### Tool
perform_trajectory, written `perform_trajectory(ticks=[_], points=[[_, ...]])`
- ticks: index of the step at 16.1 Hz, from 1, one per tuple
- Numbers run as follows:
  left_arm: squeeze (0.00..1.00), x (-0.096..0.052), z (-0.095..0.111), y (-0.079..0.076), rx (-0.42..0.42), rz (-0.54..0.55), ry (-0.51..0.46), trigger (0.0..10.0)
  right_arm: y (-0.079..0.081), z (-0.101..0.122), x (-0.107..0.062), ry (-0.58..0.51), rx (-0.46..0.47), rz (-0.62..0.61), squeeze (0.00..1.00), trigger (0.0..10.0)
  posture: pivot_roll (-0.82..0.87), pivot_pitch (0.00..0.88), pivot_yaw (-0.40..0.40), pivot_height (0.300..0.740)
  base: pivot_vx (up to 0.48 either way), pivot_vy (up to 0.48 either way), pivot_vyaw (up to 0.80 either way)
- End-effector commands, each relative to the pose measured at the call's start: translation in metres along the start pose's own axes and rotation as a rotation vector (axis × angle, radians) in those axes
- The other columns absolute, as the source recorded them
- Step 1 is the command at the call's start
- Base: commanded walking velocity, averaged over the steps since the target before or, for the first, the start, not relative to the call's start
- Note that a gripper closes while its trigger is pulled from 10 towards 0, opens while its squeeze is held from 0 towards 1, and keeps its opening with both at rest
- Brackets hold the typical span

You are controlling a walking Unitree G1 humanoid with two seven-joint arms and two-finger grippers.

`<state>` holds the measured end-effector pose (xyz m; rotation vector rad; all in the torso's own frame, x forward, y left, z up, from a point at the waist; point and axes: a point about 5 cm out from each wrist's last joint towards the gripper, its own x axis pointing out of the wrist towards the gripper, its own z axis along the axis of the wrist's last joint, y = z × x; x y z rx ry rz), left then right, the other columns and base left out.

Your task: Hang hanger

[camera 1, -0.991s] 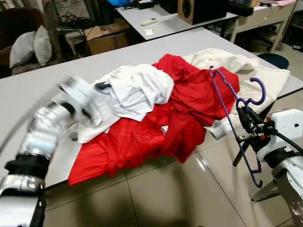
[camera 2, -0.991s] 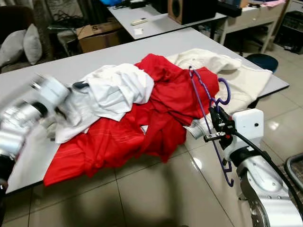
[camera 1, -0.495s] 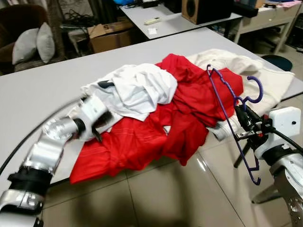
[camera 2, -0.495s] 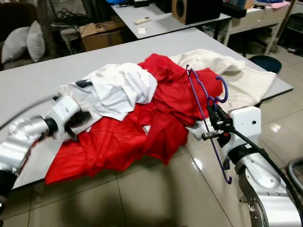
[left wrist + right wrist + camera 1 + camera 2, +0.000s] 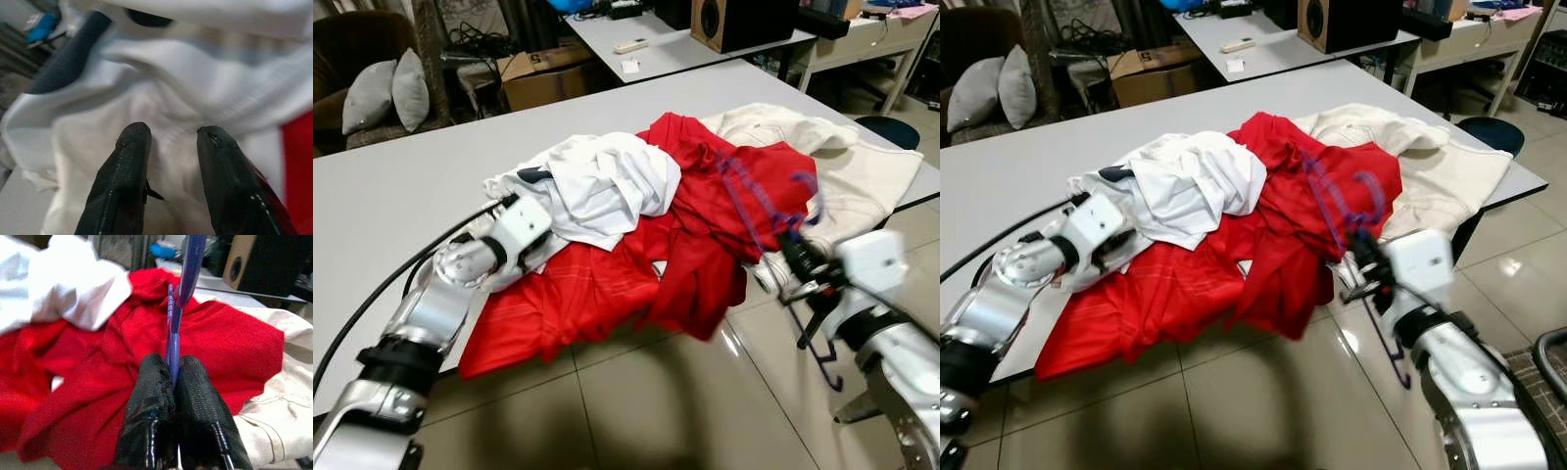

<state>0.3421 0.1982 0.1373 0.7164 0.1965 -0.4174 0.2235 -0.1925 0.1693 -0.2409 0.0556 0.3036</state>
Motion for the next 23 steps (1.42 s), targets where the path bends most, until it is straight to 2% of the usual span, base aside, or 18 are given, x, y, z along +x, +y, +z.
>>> perform_trajectory(ticks=[1,2,3,4,7,12,13,15,19,23], points=[[1.00,0.001,-0.001,0.005,-0.002,0.051,0.003,10.0,0.005,0.000,0.002,-0.008,-0.026,0.032,0.00,10.0,-0.10,0.000,0.093,0.740,0.000,0.000,0.00],[1.00,0.002,-0.003,0.003,-0.003,0.055,0.006,10.0,0.006,0.002,0.004,-0.016,-0.019,0.038,0.00,10.0,-0.10,0.000,0.087,0.740,0.000,0.000,0.00],[0.03,0.004,-0.006,-0.001,0.001,0.050,0.019,10.0,0.008,0.004,0.006,-0.024,-0.023,0.048,0.00,10.0,-0.10,0.000,0.071,0.740,0.000,0.000,0.00],[0.00,0.006,-0.008,-0.005,-0.001,0.044,0.020,10.0,0.009,0.005,0.008,-0.029,-0.024,0.056,0.00,10.0,-0.09,0.000,0.064,0.740,0.000,0.000,0.00],[0.00,0.016,-0.007,-0.014,-0.011,0.033,-0.003,10.0,0.011,0.007,0.012,-0.039,-0.027,0.075,0.00,10.0,-0.09,0.000,0.055,0.740,0.000,0.000,0.00],[0.00,0.030,-0.006,-0.015,-0.008,0.055,0.023,10.0,0.010,0.007,0.012,-0.044,-0.025,0.072,0.00,10.0,-0.10,0.000,0.066,0.740,0.000,0.000,0.00],[0.00,0.032,-0.006,-0.012,0.009,0.069,0.044,8.9,0.010,0.007,0.012,-0.045,-0.024,0.068,0.00,10.0,-0.11,0.000,0.070,0.740,0.000,0.000,0.00],[0.00,0.034,-0.009,-0.008,0.049,0.093,0.077,0.0,0.010,0.007,0.011,-0.048,-0.024,0.061,0.00,10.0,-0.11,0.000,0.080,0.740,0.000,0.000,0.00],[0.00,0.032,-0.019,0.001,0.123,0.123,0.136,0.0,0.009,0.007,0.009,-0.049,-0.023,0.050,0.00,10.0,-0.12,0.000,0.084,0.740,0.000,0.000,0.00],[0.00,0.032,-0.020,0.004,0.125,0.121,0.138,0.0,0.008,0.007,0.009,-0.051,-0.021,0.049,0.00,10.0,-0.11,0.000,0.079,0.740,0.000,0.000,0.00]])
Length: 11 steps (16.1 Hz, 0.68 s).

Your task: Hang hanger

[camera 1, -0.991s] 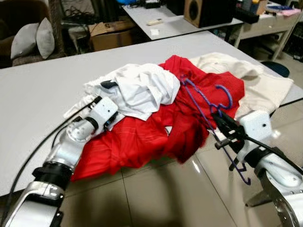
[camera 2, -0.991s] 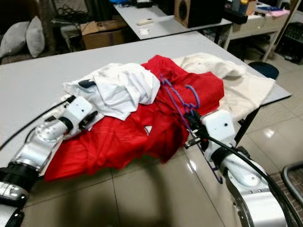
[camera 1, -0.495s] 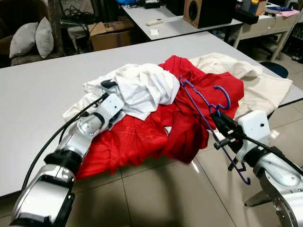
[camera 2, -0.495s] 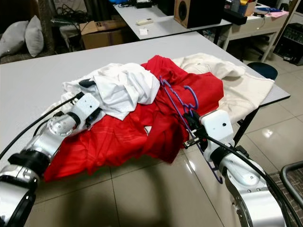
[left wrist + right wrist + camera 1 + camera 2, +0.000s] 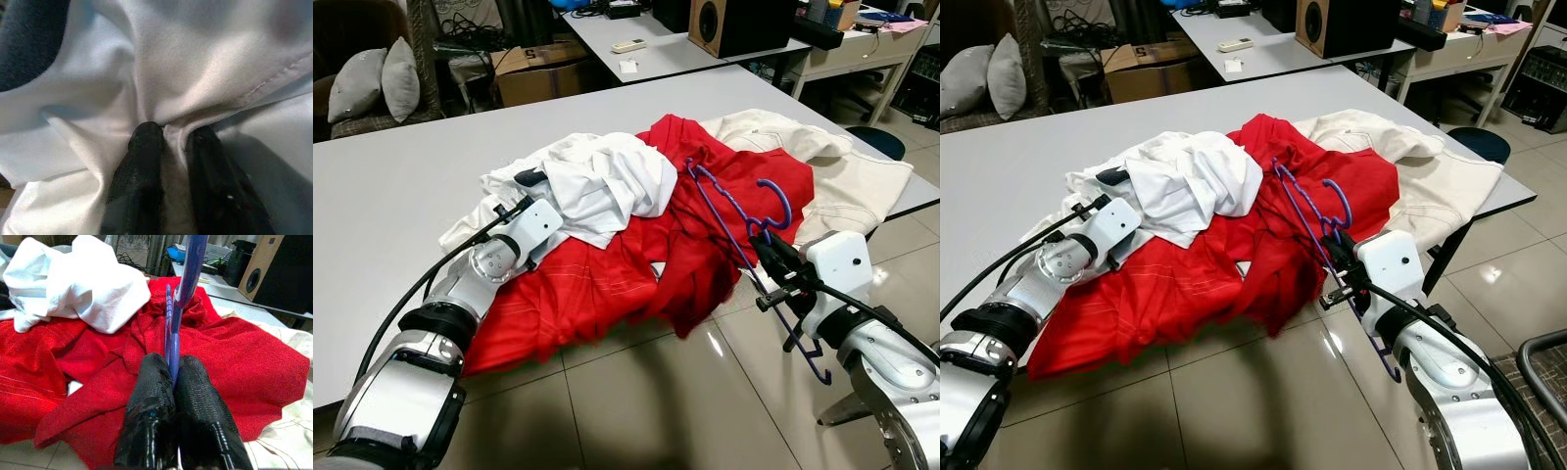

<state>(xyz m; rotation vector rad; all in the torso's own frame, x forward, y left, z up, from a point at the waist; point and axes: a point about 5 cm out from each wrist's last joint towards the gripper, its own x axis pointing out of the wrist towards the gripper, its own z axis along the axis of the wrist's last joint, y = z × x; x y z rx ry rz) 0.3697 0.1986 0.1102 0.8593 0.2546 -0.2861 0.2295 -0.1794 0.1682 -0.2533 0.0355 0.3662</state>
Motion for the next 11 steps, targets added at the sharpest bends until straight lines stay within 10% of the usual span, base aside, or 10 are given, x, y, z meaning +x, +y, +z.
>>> perform_trajectory(ticks=[1,11], points=[[0.00,-0.001,-0.003,0.008,0.014,0.016,0.014,0.0,-0.002,0.005,0.000,-0.027,-0.004,-0.009,0.00,10.0,-0.11,0.000,0.078,0.740,0.000,0.000,0.00],[0.00,-0.005,0.006,0.033,-0.050,-0.058,-0.059,0.0,-0.006,0.004,0.000,-0.026,-0.002,-0.028,0.00,10.0,-0.10,0.000,0.081,0.740,0.000,0.000,0.00]])
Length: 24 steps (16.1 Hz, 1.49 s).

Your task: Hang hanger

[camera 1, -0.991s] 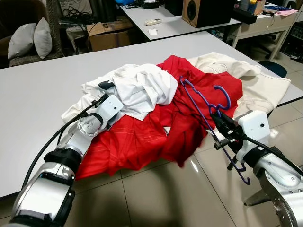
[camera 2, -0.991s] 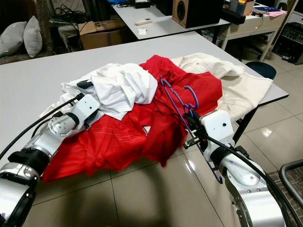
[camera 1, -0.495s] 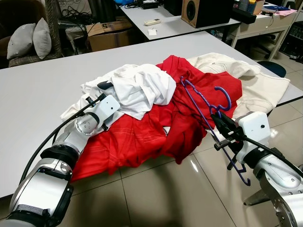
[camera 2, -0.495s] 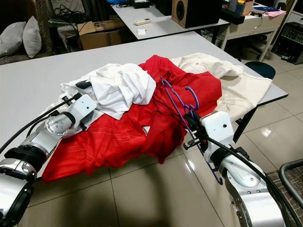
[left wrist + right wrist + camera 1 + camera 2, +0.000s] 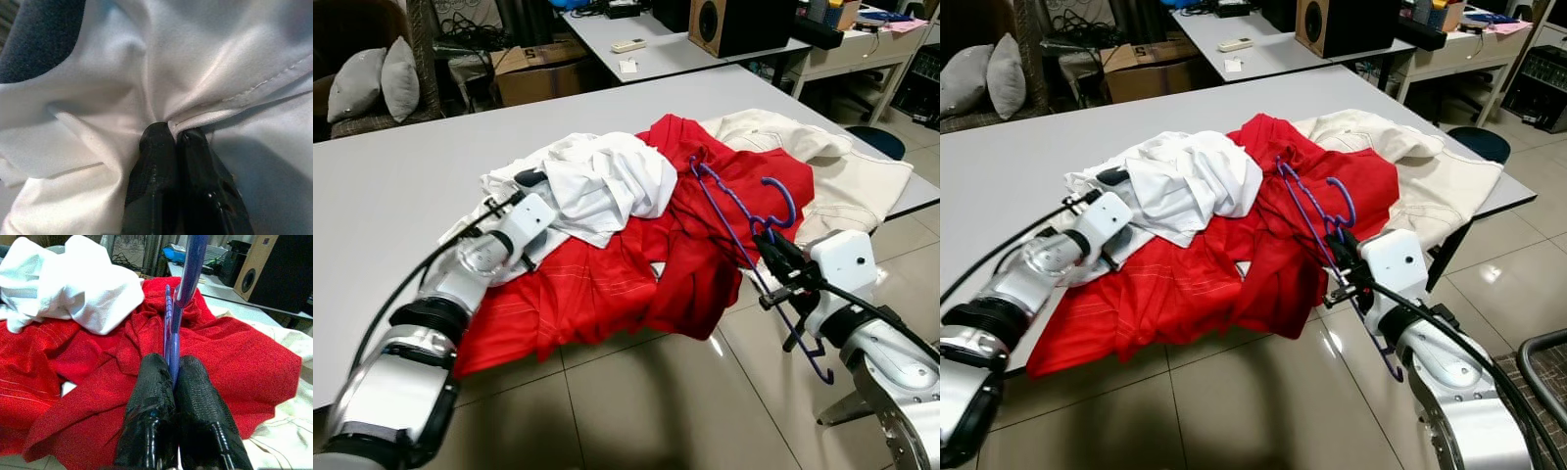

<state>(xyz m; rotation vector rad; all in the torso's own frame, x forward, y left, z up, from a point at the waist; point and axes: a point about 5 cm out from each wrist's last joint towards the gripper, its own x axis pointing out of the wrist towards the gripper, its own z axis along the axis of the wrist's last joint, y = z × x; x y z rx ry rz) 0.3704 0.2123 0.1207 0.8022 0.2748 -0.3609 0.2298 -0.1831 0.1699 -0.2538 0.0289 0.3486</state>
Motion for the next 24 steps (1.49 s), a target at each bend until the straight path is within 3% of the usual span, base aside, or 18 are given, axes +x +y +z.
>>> perform_trajectory(ticks=[1,3,5,7,8,11,13,14,15,16,18,19,23,24], points=[[0.00,-0.004,0.015,0.024,-0.016,-0.003,-0.062,0.0,-0.003,0.004,0.001,-0.026,0.002,-0.015,0.00,10.0,-0.10,0.000,0.081,0.740,0.000,0.000,0.00],[0.00,-0.012,0.028,0.036,-0.068,-0.121,-0.116,0.0,-0.006,0.004,0.003,-0.034,0.009,-0.024,0.00,10.0,-0.09,0.000,0.081,0.740,0.000,0.000,0.00],[0.00,-0.032,0.047,0.046,-0.096,-0.358,-0.188,0.0,-0.007,0.005,0.005,-0.041,0.007,-0.025,0.00,10.0,-0.09,0.000,0.080,0.740,0.000,0.000,0.00],[0.00,-0.045,0.056,0.053,-0.110,-0.469,-0.224,0.0,-0.007,0.005,0.006,-0.045,0.007,-0.023,0.00,10.0,-0.08,0.000,0.080,0.740,0.000,0.000,0.00],[0.00,-0.056,0.067,0.064,-0.110,-0.517,-0.288,0.0,-0.008,0.006,0.009,-0.054,0.008,-0.023,0.00,10.0,-0.08,0.000,0.082,0.740,0.000,0.000,0.00],[0.00,-0.062,0.080,0.076,-0.186,-0.484,-0.368,0.0,-0.008,0.006,0.011,-0.064,0.009,-0.025,0.00,10.0,-0.08,0.000,0.088,0.740,0.000,0.000,0.00],[0.00,-0.066,0.103,0.097,-0.367,-0.349,-0.551,0.0,-0.008,0.006,0.012,-0.071,0.008,-0.029,0.00,10.0,-0.08,0.000,0.094,0.740,0.000,0.000,0.00],[0.00,-0.069,0.111,0.104,-0.442,-0.334,-0.612,0.0,-0.009,0.006,0.012,-0.072,0.007,-0.032,0.00,10.0,-0.08,0.000,0.099,0.740,0.000,0.000,0.00],[0.00,-0.071,0.113,0.104,-0.462,-0.366,-0.633,0.0,-0.009,0.006,0.012,-0.073,0.006,-0.034,0.00,10.0,-0.08,0.000,0.102,0.740,0.000,0.000,0.00],[0.00,-0.072,0.110,0.100,-0.447,-0.402,-0.607,0.0,-0.009,0.006,0.012,-0.073,0.006,-0.037,0.00,10.0,-0.08,0.000,0.102,0.740,0.000,0.000,0.00],[0.00,-0.064,0.085,0.083,-0.322,-0.395,-0.429,0.0,-0.009,0.005,0.011,-0.074,0.007,-0.041,0.00,10.0,-0.09,0.000,0.104,0.740,0.000,0.000,0.00],[0.00,-0.062,0.083,0.083,-0.347,-0.362,-0.419,0.0,-0.009,0.005,0.011,-0.074,0.007,-0.040,0.00,10.0,-0.08,0.000,0.102,0.740,0.000,0.000,0.00],[0.00,-0.041,0.067,0.084,-0.358,-0.058,-0.267,0.0,-0.008,0.005,0.013,-0.073,0.011,-0.035,0.00,10.0,-0.07,0.000,0.094,0.740,0.000,0.000,0.00],[0.00,-0.037,0.067,0.092,-0.343,0.098,-0.237,0.0,-0.008,0.004,0.014,-0.073,0.011,-0.033,0.00,10.0,-0.07,0.000,0.095,0.740,0.000,0.000,0.00]])
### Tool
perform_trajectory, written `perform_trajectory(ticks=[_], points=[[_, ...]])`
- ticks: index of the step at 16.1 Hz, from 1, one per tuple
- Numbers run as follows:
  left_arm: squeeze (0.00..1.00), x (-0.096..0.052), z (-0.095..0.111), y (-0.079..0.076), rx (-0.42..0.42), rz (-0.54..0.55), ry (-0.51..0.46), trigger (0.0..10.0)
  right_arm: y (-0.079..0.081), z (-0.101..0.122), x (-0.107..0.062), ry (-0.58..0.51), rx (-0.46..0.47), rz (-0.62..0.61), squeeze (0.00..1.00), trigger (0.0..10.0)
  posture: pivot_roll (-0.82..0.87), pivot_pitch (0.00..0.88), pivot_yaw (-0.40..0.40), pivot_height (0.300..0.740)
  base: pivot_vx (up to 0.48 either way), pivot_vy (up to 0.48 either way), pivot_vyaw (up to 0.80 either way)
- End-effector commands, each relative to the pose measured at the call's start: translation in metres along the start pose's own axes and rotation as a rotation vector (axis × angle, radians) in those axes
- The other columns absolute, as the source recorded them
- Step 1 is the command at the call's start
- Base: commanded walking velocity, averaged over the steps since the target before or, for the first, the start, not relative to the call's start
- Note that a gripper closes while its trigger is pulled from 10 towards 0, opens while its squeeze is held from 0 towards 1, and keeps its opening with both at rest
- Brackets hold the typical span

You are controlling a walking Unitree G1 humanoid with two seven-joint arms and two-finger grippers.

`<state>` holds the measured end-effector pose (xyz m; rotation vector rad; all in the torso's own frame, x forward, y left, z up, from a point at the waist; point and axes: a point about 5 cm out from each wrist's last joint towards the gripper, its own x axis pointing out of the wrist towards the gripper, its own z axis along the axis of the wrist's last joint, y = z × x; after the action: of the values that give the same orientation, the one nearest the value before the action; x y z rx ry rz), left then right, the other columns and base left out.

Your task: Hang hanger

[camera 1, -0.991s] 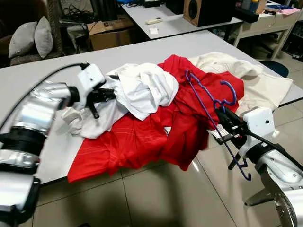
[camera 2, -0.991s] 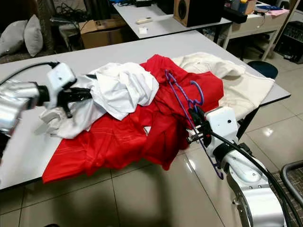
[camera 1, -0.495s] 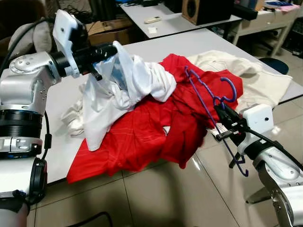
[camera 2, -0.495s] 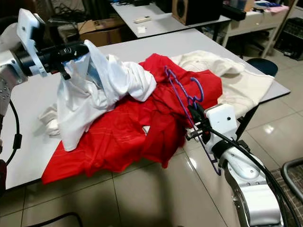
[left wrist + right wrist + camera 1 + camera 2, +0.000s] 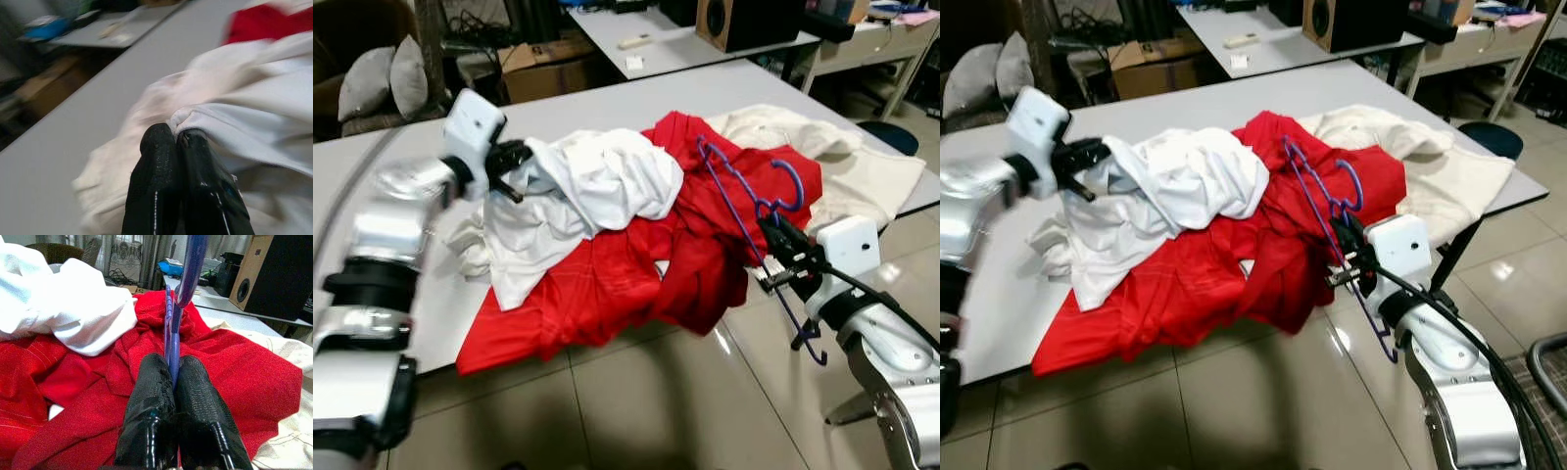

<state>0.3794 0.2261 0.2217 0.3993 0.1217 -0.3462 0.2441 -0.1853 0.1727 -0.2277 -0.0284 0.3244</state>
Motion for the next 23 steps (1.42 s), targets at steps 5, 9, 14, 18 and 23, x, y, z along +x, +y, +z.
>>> perform_trajectory(ticks=[5,9,14,18,23], points=[[0.00,0.008,0.028,-0.006,0.090,0.037,-0.143,0.0,0.001,0.001,0.000,-0.012,-0.003,-0.005,0.00,10.0,-0.08,0.000,0.108,0.740,0.000,0.000,0.00],[1.00,0.008,0.011,-0.025,0.091,-0.048,-0.131,10.0,0.001,0.001,-0.002,-0.011,-0.001,-0.007,0.00,10.0,-0.09,0.000,0.110,0.740,0.000,0.000,0.00],[1.00,0.001,-0.002,-0.029,0.297,-0.137,-0.050,10.0,0.002,0.001,-0.001,-0.015,-0.003,-0.001,0.00,10.0,-0.08,0.000,0.104,0.740,0.000,0.000,0.00],[1.00,-0.002,0.000,-0.016,0.414,-0.105,-0.007,10.0,0.001,0.001,-0.002,-0.015,-0.004,-0.003,0.00,10.0,-0.09,0.000,0.106,0.740,0.000,0.000,0.00],[0.92,0.010,0.005,-0.027,0.366,-0.087,-0.049,10.0,0.001,0.002,-0.001,-0.016,-0.001,-0.006,0.00,10.0,-0.09,0.000,0.111,0.740,0.000,0.000,0.00]])
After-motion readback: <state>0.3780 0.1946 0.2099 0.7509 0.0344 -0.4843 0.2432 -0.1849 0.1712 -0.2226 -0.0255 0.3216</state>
